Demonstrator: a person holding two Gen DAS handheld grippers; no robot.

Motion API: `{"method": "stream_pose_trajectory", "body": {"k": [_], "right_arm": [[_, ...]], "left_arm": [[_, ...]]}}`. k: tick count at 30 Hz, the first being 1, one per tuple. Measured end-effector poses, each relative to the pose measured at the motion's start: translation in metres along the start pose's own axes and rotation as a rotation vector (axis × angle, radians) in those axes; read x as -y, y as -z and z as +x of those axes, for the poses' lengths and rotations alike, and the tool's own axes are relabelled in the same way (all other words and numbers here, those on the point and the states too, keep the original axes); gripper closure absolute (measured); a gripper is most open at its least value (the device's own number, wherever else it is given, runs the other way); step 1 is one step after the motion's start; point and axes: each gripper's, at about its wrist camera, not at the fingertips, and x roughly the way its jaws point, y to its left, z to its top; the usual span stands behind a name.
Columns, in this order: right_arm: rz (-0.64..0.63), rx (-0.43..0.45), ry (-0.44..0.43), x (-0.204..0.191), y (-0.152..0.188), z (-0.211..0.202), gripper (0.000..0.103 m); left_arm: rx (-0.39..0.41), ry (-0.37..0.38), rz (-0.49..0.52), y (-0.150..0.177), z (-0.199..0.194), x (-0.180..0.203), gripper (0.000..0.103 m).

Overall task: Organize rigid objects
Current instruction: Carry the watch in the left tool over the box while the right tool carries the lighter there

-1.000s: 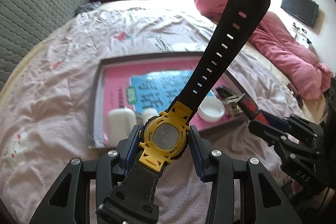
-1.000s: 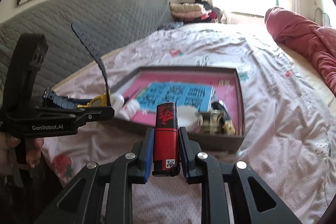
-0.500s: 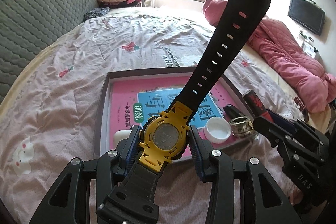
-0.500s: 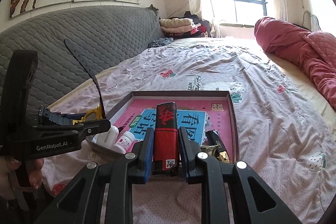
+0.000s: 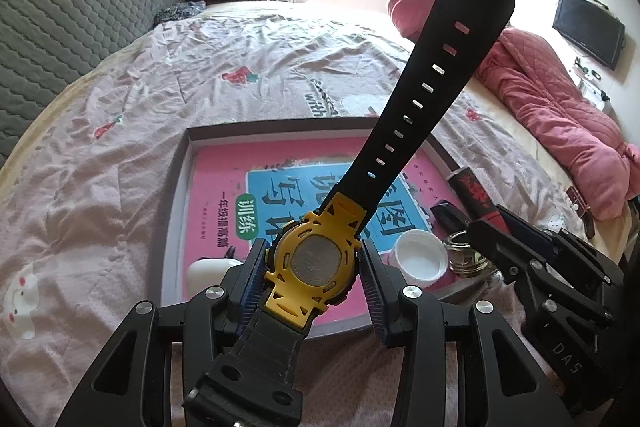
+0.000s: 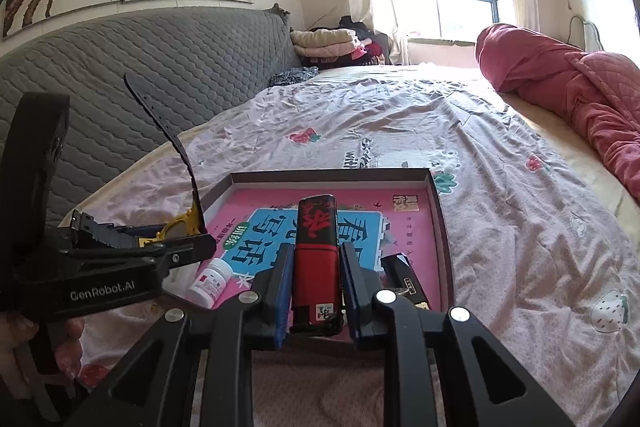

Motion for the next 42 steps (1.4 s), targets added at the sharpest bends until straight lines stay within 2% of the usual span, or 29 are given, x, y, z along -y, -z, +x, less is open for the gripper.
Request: {"method": "stream_pose_trajectory", "body": {"k": [23, 31, 39, 42], "right_arm": [[-0.049, -0.051, 0.003, 0.000, 0.007, 0.026, 0.080], [-0.071, -0.069, 0.007, -0.003, 0.013, 0.031, 0.080], [-0.088, -0.073, 0.034, -0.004, 0.014, 0.031, 0.080], [-0.113, -0.077, 0.051, -0.007, 0.014, 0.032, 0.080]], "left_arm": [[-0.079, 0.013, 0.029, 0.004, 0.034, 0.009, 0.057], [-0.083, 0.016, 0.034, 0.005, 0.037, 0.010, 0.057], [-0.097, 0.035, 0.041, 0.006, 0.042, 0.014, 0.057], [-0.117, 0.015, 0.054, 0.009, 0.047, 0.017, 0.057]]}}
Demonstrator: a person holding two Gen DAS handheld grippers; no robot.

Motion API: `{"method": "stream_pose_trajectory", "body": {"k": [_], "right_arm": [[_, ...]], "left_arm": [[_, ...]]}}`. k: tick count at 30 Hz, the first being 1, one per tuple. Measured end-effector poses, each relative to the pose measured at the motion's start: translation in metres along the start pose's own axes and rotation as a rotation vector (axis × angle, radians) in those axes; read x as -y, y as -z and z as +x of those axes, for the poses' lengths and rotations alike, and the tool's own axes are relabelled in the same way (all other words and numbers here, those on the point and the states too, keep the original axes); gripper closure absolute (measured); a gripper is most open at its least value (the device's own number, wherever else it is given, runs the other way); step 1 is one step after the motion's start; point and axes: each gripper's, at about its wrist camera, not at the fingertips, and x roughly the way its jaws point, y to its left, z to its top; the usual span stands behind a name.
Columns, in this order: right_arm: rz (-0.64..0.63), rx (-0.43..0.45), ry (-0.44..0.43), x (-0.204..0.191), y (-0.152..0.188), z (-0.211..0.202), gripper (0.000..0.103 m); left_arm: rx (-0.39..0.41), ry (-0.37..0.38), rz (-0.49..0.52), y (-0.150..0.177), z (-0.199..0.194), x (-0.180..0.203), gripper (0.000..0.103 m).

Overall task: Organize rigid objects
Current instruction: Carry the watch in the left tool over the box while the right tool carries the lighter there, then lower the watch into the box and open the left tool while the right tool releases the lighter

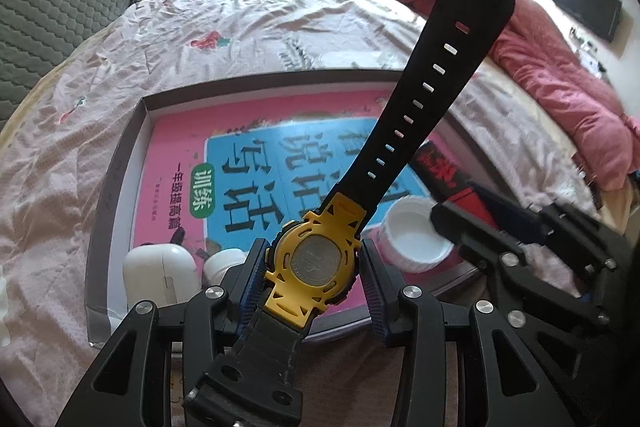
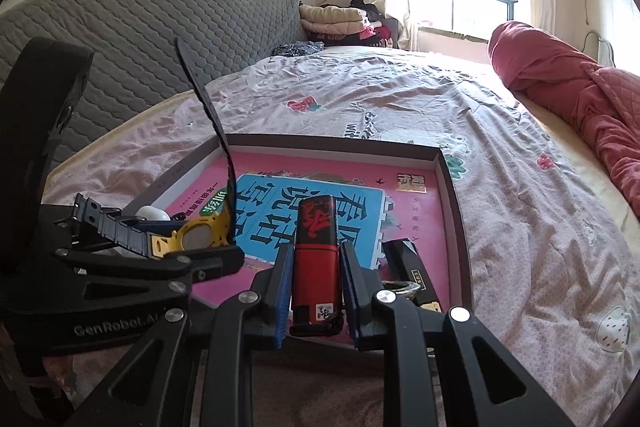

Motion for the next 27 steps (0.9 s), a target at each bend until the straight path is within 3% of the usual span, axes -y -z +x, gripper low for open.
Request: {"method": "stream_pose_trajectory", "body": {"k": [11, 27], "right_arm": [[-0.082, -0.008, 0.027, -0.0116, -0.0009, 0.0016, 0.080], [-0.071, -0.044, 0.007, -0.0106, 0.0024, 0.0073, 0.079]], "left_arm": [[-0.018, -0.012, -0.005, 0.0015, 0.0024, -0.0033, 0.057], [-0.032, -0.035, 0.008, 0.0023, 0.0025, -0.0029, 0.056]]}}
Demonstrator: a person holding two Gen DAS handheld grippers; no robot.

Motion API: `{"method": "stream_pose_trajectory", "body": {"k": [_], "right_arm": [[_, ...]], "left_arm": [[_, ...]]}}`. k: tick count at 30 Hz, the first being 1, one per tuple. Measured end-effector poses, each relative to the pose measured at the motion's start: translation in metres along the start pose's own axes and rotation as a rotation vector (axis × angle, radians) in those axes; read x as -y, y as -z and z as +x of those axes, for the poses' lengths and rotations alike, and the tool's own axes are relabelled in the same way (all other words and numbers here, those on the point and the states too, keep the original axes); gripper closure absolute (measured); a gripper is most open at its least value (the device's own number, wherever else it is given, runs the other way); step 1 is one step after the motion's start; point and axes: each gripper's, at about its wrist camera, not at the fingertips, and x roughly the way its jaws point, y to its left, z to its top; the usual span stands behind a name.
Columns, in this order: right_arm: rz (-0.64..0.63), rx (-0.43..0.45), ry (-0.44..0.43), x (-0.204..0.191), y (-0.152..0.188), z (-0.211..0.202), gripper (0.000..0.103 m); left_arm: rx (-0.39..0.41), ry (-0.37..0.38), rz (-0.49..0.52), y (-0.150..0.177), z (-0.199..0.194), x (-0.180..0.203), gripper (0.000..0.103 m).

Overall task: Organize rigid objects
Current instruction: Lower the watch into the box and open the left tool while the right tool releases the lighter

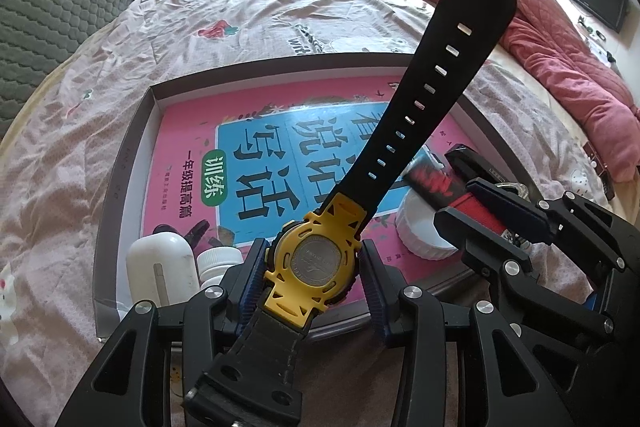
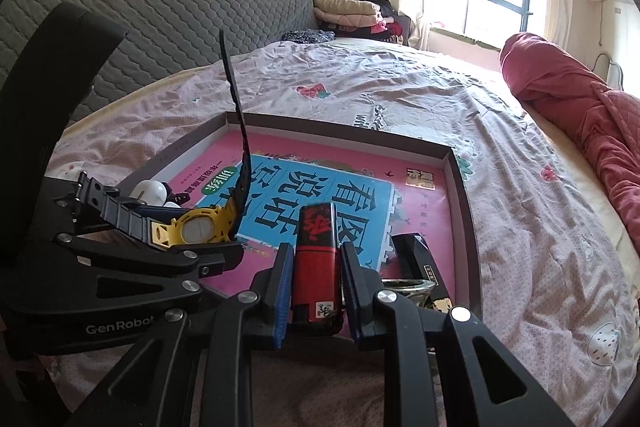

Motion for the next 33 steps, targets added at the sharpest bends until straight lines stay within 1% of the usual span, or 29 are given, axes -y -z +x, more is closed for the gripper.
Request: {"method": "stream_pose_trajectory", "body": {"k": [6, 10, 17, 19, 20, 21, 22, 24, 27, 28, 33], "right_arm": [[0.018, 0.011, 0.003, 0.003, -0.001, -0.002, 0.079], [0.035, 0.039, 0.003, 0.008, -0.002, -0.009, 0.077], [0.071, 0.081, 0.018, 0.011, -0.006, -0.023, 0.065], [0.079, 0.083, 0.023, 0.012, -0.007, -0.025, 0.058], [0.084, 0.086, 0.032, 0.013, -0.007, -0.027, 0.057], [0.086, 0.087, 0.037, 0.013, -0.007, -0.028, 0.055], [0.094, 0.085, 0.039, 0.013, -0.007, -0.029, 0.055], [0.109, 0.088, 0.050, 0.015, -0.007, -0.032, 0.054], [0.132, 0.092, 0.062, 0.017, -0.006, -0.038, 0.051], [0.140, 0.094, 0.070, 0.017, -0.006, -0.040, 0.049], [0.158, 0.106, 0.088, 0.018, -0.007, -0.052, 0.048]], "left_arm": [[0.015, 0.017, -0.016, -0.001, -0.004, -0.004, 0.048], [0.033, 0.024, -0.020, -0.002, -0.010, -0.004, 0.047], [0.068, 0.039, -0.038, -0.001, -0.026, -0.008, 0.045], [0.076, 0.038, -0.037, 0.000, -0.031, -0.008, 0.045], [0.080, 0.033, -0.037, 0.000, -0.033, -0.007, 0.044], [0.088, 0.026, -0.035, 0.000, -0.036, -0.007, 0.040], [0.100, 0.022, -0.034, 0.000, -0.040, -0.008, 0.037], [0.116, 0.023, -0.040, 0.000, -0.047, -0.010, 0.034], [0.140, 0.019, -0.052, -0.002, -0.058, -0.014, 0.031], [0.150, 0.016, -0.060, -0.003, -0.062, -0.017, 0.030], [0.179, 0.020, -0.088, -0.001, -0.081, -0.025, 0.030]]}}
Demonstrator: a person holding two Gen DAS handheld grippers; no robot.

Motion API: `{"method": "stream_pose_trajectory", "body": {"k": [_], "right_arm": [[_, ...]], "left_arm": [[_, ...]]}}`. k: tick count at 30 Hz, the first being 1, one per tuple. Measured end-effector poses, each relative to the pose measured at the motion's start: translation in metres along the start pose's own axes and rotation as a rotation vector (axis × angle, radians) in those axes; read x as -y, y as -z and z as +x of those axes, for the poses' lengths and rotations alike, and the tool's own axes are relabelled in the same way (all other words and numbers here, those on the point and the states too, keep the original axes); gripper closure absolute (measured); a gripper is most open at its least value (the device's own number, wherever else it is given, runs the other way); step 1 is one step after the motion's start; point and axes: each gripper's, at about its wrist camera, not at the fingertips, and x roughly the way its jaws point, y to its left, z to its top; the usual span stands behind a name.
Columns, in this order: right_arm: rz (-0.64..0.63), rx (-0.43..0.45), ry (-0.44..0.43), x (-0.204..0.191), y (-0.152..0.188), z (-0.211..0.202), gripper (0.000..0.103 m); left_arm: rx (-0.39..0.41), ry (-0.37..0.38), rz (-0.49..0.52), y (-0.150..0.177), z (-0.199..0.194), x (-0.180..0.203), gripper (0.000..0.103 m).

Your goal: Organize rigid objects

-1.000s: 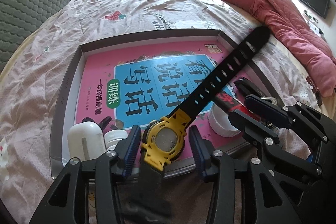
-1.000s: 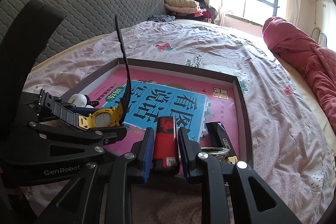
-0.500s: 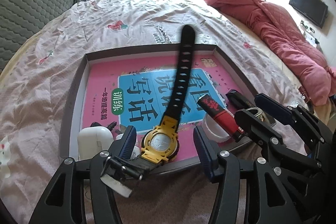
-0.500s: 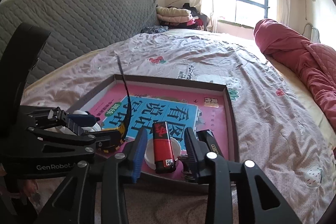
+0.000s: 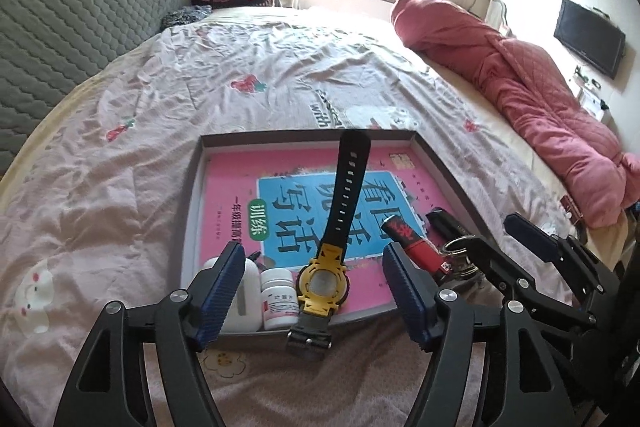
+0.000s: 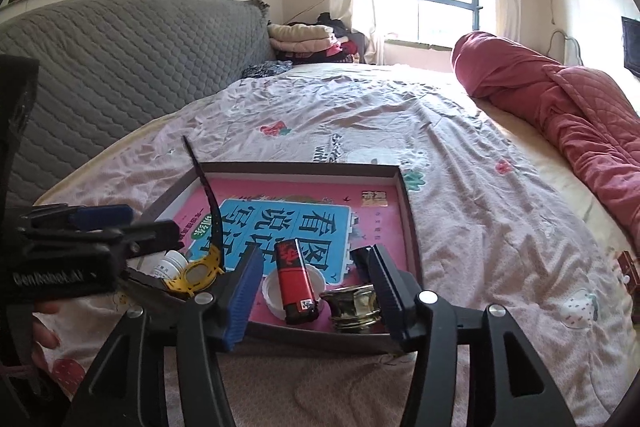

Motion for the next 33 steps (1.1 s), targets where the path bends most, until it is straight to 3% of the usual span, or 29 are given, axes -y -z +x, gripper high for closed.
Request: {"method": "stream_pose_trajectory", "body": {"k": [5, 9, 33], "right_arm": [[0.010, 0.026, 0.011, -0.005, -0.005, -0.018, 0.047], [0.013, 0.032, 0.019, -0.010, -0.006, -0.029, 0.041], [-0.017, 0.001, 0.068, -0.037, 0.012, -0.076, 0.040]], "left_arm": [[0.015, -0.016, -0.009, 0.002, -0.016, -0.004, 0.030], [0.019, -0.034, -0.015, 0.006, -0.027, -0.006, 0.029], [-0.034, -0.136, -0.020, 0.058, -0.066, 0.002, 0.029]]}}
